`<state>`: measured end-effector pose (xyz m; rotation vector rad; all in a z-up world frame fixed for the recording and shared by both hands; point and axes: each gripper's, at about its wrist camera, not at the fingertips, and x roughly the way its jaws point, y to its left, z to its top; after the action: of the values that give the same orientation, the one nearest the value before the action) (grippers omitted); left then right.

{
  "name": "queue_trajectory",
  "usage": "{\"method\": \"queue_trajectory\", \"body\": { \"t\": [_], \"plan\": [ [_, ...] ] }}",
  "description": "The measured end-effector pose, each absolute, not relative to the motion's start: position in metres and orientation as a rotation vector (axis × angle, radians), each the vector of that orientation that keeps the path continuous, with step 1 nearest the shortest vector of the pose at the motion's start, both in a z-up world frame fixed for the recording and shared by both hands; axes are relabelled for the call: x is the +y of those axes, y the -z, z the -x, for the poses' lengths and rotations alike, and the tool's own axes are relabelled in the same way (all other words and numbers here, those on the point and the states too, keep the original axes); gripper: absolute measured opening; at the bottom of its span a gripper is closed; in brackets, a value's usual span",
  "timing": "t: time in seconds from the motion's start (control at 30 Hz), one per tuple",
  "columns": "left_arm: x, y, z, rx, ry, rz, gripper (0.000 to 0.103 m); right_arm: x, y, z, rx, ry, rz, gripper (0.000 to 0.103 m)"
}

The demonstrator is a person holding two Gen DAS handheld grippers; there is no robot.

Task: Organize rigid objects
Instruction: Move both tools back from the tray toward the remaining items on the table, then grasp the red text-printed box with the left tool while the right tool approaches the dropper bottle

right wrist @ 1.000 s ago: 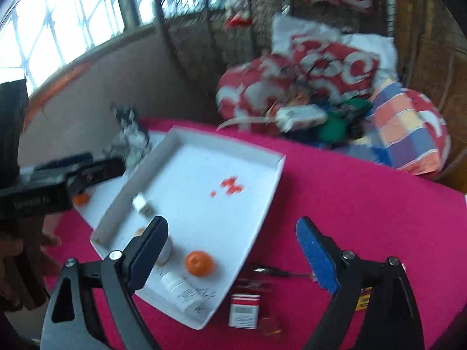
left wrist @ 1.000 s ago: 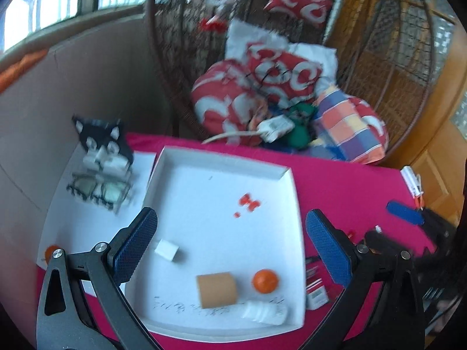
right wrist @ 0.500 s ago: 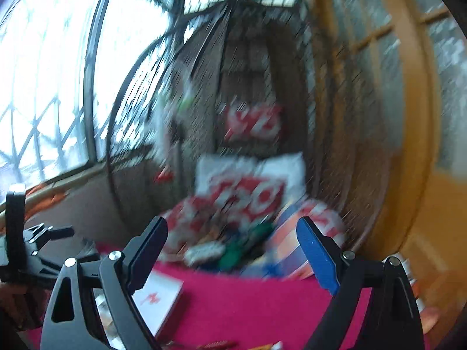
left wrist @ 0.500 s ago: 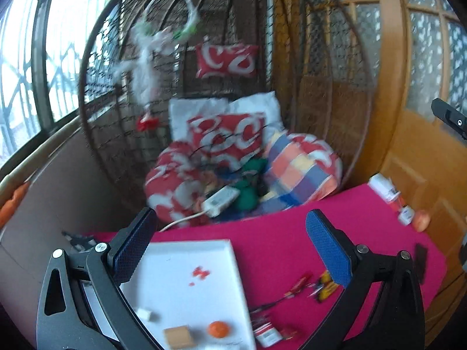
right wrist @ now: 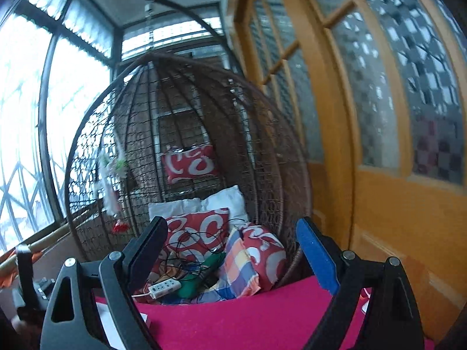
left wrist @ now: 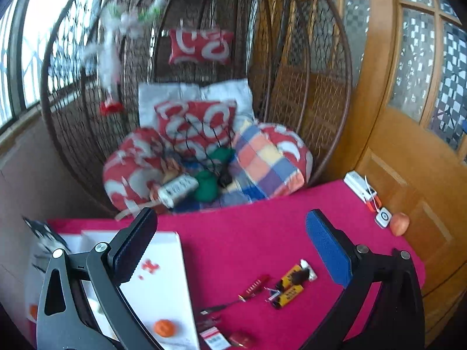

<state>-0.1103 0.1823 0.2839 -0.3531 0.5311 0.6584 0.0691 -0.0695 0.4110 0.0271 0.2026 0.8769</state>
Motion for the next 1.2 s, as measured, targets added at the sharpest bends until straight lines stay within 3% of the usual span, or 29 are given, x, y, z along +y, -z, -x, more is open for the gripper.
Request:
{"method": "queue_trajectory", "body": {
  "t": [0.27,0.53,0.7,0.97,1.17,1.2],
  "plan": [
    [0.195,-0.205,0.069,0.741,-0.623,0.443,0.103,-0.081,-0.358,-0.084,0.342,-0.783,0.065,0.09],
    [0.18,-0.099,0.028,1.073,-0.567,0.355,0.102,-0.084,-0.273,-0.103,0.682,-0.753,0.141,0.09],
    [0.186,-0.064,0.005,1.16,-0.512,0.365,0.085,-0.097,-0.266,-0.108,0.741,-0.731,0.146,0.09],
    [0.181,-0.025,-0.03,1.283,-0.412,0.261,0.078,-0.112,-0.253,-0.118,0.824,-0.714,0.133,0.09],
    [0.179,-0.022,-0.029,1.269,-0.365,0.286,0.036,-0.115,-0.239,-0.12,0.912,-0.725,0.126,0.09],
    [0.178,-0.023,-0.028,1.266,-0.362,0.281,0.025,-0.114,-0.236,-0.12,0.926,-0.732,0.121,0.09]
  ]
}}
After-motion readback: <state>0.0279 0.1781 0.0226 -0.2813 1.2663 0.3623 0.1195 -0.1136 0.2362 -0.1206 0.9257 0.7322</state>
